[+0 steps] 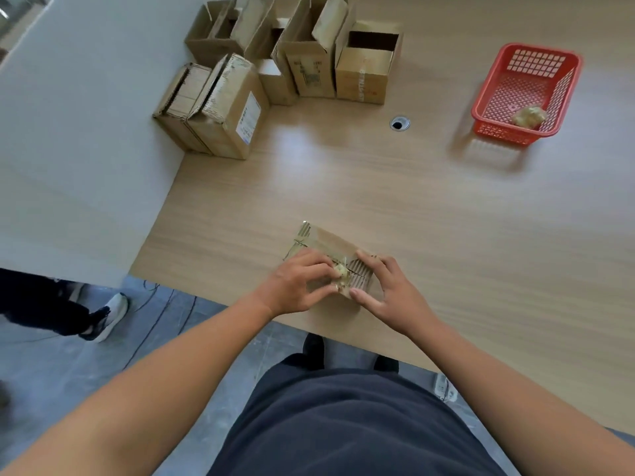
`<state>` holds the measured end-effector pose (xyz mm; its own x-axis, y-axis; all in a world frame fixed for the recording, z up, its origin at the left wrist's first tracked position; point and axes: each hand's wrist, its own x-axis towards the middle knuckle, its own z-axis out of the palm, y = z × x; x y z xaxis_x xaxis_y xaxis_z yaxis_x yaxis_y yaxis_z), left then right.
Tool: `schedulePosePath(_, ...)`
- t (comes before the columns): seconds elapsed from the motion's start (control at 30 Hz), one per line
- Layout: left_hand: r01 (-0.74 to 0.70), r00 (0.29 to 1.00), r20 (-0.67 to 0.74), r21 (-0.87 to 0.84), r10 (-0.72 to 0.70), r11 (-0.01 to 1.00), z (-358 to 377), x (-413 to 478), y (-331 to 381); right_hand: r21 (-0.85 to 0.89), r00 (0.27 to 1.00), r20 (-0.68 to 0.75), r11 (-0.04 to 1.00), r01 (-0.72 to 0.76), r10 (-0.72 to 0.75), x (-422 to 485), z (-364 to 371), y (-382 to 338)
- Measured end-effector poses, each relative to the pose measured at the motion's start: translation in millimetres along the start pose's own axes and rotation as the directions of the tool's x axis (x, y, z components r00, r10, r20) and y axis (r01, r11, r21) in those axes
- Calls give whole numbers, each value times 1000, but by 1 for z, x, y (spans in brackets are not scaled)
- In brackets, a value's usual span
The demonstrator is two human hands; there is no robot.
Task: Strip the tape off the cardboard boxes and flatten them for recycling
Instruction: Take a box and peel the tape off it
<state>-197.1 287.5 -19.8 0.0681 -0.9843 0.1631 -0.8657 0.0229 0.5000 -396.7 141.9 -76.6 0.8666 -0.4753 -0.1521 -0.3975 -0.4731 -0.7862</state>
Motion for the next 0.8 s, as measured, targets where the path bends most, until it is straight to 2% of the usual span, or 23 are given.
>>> schedulePosePath(0.17,196,966,170,0,-193,981,-4,-4,12,-29,999,31,1000,9,-8,4,-5,2)
schedulePosePath(0.27,420,907,28,-136,-421,897,9,-5,27,-77,999,45,997,19,-16,5,-6,2)
schedulePosePath(0.33,505,851,-86,-134,-518,853,20,2,35,-97,999,44,995,23,-19,5,-7,1)
schedulePosePath(0.4,560,809,-137,-120,-572,820,28,10,40,-99,999,48,995,10,-5,6,-8,0)
schedulePosePath(0.5,603,771,-162,-126,-616,788,30,17,42,-86,998,59,996,-2,7,8,-11,-2)
schedulePosePath(0.6,609,775,-159,-71,-612,790,30,18,42,-66,997,66,997,-26,30,9,-14,-3)
schedulePosePath(0.8,542,803,-273,-32,-529,840,33,5,47,-57,997,68,998,-35,39,5,-13,-5)
